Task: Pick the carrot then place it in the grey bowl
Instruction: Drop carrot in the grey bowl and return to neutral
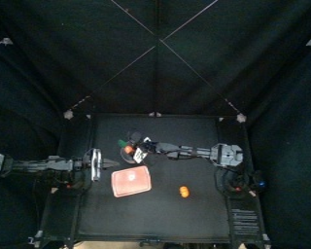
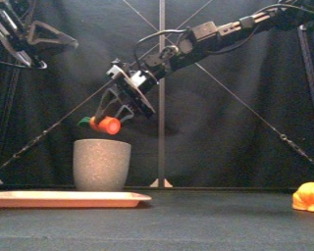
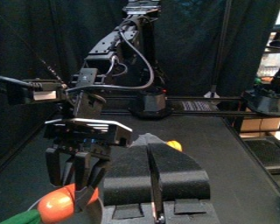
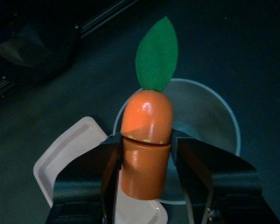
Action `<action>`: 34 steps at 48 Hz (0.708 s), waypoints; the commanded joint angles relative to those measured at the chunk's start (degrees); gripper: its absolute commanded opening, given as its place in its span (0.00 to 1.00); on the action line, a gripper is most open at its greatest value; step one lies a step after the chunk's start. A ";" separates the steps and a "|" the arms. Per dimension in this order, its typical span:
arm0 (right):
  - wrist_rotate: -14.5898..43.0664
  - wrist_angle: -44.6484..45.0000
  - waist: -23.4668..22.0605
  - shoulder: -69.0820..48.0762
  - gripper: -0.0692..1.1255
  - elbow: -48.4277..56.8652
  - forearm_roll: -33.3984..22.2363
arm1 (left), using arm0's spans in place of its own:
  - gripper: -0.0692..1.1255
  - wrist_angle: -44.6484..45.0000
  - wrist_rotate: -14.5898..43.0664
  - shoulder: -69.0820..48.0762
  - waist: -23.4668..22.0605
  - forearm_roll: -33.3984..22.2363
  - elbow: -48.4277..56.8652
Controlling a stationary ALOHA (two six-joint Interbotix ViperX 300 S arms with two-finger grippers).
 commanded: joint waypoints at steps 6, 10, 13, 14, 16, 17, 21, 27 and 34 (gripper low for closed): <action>0.00 2.64 0.18 -0.79 0.85 -3.43 -2.55 | 0.03 -0.44 0.00 -0.79 -0.09 0.09 -0.97; 0.09 2.64 0.53 -0.88 0.93 -4.04 -3.96 | 0.03 -0.35 0.09 -0.79 -0.09 0.09 -0.88; 0.00 2.64 0.70 -1.23 0.94 -4.39 -5.01 | 0.03 -0.26 0.00 -0.79 -0.09 0.09 -0.88; 0.00 2.64 0.79 -1.49 0.94 -4.48 -5.27 | 0.03 -0.26 0.00 -0.79 -0.09 0.09 -0.88; -0.09 2.64 0.97 -2.20 0.94 -4.57 -6.06 | 0.03 -0.26 0.00 -0.79 -0.09 0.09 -0.79; -0.18 2.55 1.05 -3.08 0.94 -4.48 -6.77 | 0.03 -0.26 0.00 -0.79 -0.09 0.09 -0.79; -0.09 1.41 1.49 -6.15 0.94 -3.16 -9.40 | 0.03 -0.26 0.00 -0.79 -0.18 0.00 -0.79; 0.00 -1.93 2.90 -12.48 0.94 1.32 -11.34 | 0.03 -0.18 0.00 -0.79 -0.09 0.00 -0.79; 0.00 -2.90 4.48 -19.25 0.94 8.35 -12.48 | 0.03 -0.18 0.00 -0.79 -0.09 0.00 -0.79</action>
